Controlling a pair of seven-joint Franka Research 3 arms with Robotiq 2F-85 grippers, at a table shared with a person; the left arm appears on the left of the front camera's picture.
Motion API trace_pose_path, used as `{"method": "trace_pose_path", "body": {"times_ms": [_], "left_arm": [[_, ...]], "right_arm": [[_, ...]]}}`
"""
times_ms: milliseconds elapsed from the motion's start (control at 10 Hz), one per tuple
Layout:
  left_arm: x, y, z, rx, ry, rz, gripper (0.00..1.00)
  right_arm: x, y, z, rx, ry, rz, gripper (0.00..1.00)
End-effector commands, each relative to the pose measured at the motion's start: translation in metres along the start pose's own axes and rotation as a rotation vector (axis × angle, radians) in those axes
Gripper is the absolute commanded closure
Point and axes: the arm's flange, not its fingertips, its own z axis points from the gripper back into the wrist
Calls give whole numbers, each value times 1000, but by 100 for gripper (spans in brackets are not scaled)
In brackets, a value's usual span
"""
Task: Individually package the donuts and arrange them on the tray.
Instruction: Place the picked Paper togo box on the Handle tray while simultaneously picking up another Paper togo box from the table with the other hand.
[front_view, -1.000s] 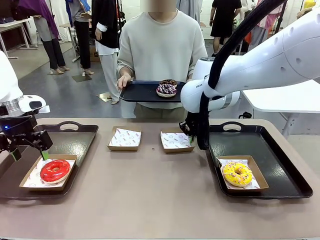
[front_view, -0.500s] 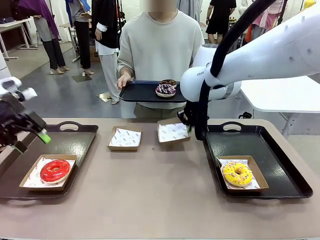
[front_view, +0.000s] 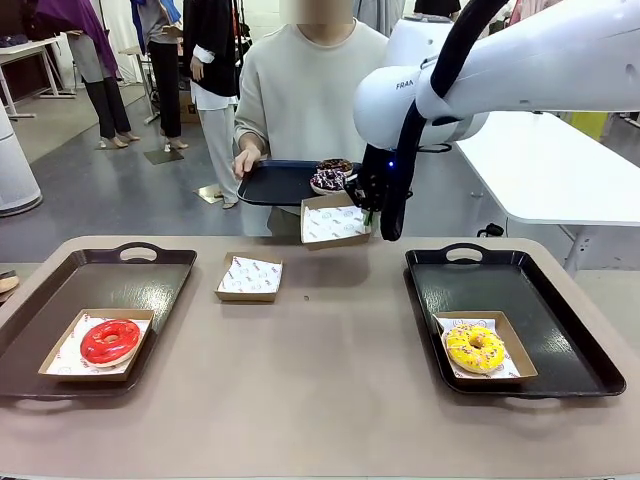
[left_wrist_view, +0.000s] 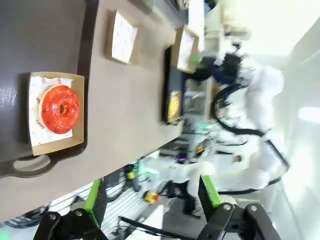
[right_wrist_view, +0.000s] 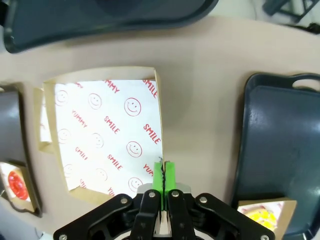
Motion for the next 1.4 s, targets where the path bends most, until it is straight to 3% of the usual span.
{"method": "trace_pose_path", "body": {"times_ms": [0, 300, 500, 1300], "left_arm": [[17, 44, 26, -130, -17, 24, 4], [15, 108, 52, -209, -21, 106, 4], [13, 130, 58, -204, -15, 135, 4], [9, 139, 51, -197, -15, 164, 4]], "right_arm": [[10, 10, -6, -33, -5, -43, 100], [20, 6, -12, -36, -2, -79, 100], [22, 4, -11, -42, -8, -90, 100], [19, -1, -13, -6, 3, -69, 100]]}}
